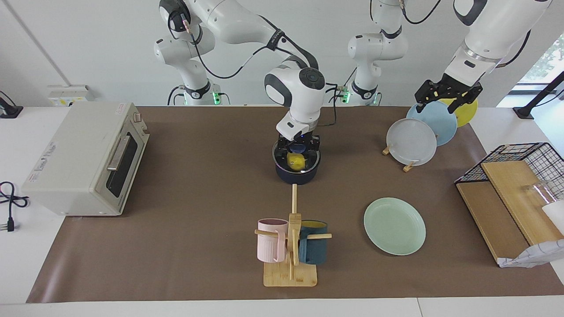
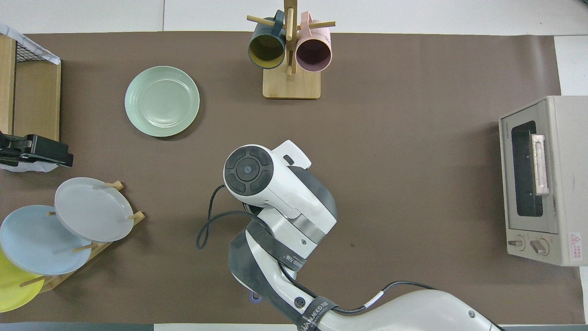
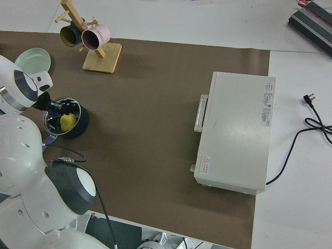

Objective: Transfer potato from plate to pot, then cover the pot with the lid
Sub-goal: 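Lower the glass lid onto the saucepan with the right gripper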

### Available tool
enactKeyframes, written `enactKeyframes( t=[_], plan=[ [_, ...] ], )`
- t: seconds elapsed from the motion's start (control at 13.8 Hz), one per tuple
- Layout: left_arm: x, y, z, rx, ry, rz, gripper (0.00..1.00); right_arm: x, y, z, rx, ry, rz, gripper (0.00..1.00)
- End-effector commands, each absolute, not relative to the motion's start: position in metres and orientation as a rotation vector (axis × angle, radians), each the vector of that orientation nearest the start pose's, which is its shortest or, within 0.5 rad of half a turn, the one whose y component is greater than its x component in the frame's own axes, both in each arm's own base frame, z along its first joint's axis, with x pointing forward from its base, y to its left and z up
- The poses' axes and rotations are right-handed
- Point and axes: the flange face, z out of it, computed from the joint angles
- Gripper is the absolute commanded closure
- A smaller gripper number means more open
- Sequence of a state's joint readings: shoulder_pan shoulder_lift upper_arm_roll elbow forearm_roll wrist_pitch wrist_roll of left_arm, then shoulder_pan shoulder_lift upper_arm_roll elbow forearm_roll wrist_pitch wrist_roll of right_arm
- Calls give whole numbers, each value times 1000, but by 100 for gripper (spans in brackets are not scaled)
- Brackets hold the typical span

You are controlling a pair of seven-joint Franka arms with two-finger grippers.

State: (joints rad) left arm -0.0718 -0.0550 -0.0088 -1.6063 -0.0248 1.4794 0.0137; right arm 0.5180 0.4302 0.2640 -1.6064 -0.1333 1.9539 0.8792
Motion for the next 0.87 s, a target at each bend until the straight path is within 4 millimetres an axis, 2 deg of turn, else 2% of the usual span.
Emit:
enactKeyframes(
  t=[0.0, 0.36, 0.8],
  plan=[
    [528, -46, 631, -3158, 155, 123, 0, 488, 447, 384, -3190, 149, 62, 100],
    [528, -47, 631, -3153, 91, 122, 0, 489, 448, 384, -3176, 172, 45, 100],
    [523, -43, 635, -3152, 84, 110, 0, 483, 445, 370, -3163, 180, 24, 100]
  ],
)
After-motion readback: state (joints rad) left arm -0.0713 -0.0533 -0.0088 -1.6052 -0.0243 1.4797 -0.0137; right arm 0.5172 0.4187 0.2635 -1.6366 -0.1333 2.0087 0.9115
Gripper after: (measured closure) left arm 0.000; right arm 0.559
